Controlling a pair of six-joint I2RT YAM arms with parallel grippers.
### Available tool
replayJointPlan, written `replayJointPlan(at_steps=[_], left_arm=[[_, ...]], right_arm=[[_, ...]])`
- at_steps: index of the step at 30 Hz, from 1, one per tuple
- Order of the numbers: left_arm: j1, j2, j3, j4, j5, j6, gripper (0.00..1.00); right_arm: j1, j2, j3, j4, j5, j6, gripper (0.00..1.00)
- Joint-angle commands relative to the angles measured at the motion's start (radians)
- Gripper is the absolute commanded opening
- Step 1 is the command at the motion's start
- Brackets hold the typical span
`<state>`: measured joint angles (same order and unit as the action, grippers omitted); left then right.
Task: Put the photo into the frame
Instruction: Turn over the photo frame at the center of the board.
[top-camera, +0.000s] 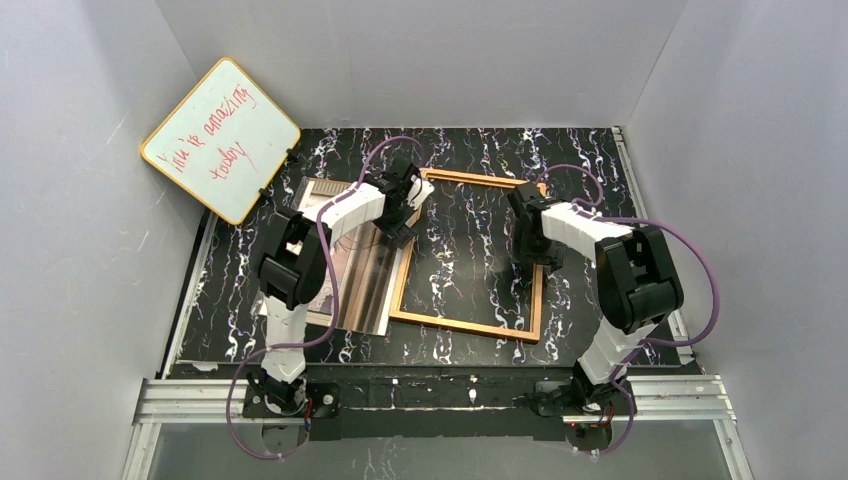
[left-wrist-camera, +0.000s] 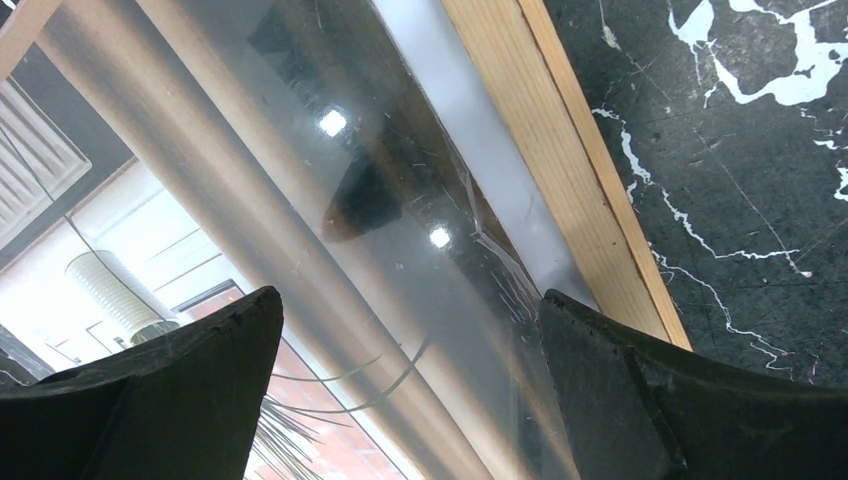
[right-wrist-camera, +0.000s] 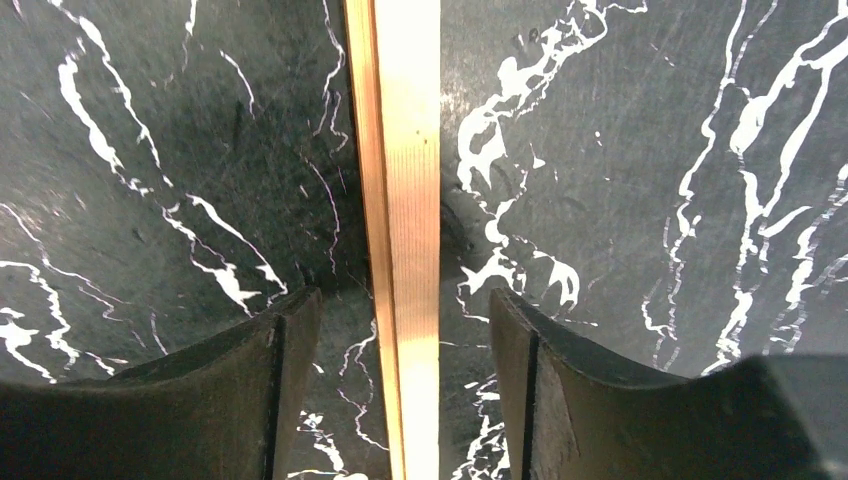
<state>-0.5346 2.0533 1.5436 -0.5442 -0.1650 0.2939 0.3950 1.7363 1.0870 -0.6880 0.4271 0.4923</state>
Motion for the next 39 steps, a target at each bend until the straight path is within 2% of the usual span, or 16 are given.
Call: replayJointPlan(at_steps=[1, 12, 21, 24, 26, 31, 34, 39], left_arm=[[-0.043, -0.04, -0.029, -0.032, 0.036, -0.016, 0.98], [-0.125, -0.001, 0.006, -0.016, 0.018, -0.005, 0.98], [-0.132, 0.111, 0.181, -0.03, -0.007, -0.022, 0.98], [-0.132, 0.152, 0.241, -0.045, -0.026, -0.033, 0.98], [-0.132, 0.163, 0.272, -0.079, 0.002, -0.038, 0.98], [-0.13, 0.099, 0.247, -0.139, 0.086, -0.042, 0.98], [-0.122, 0.035, 0.199, -0.18, 0.144, -0.021, 0.98], [-0.121, -0.027, 0.088, -0.15, 0.155, -0.013, 0.98]], right_arm=[[-0.084, 0.026, 0.036, 0.075, -0.135, 0.017, 0.71], [-0.227, 0.127, 0.148, 0.071, -0.18, 0.012, 0.63], [-0.229, -0.003, 0.114, 0.073, -0.165, 0.065, 0.62], [-0.225, -0.121, 0.04, 0.13, -0.202, 0.071, 0.65], [-0.226, -0.175, 0.005, 0.154, -0.209, 0.067, 0.7], [-0.226, -0.253, 0.053, 0.162, -0.251, 0.011, 0.81], [-0.226, -0.239, 0.123, 0.124, -0.256, -0.029, 0.86], [-0.229, -0.174, 0.156, 0.086, -0.247, -0.053, 0.85]])
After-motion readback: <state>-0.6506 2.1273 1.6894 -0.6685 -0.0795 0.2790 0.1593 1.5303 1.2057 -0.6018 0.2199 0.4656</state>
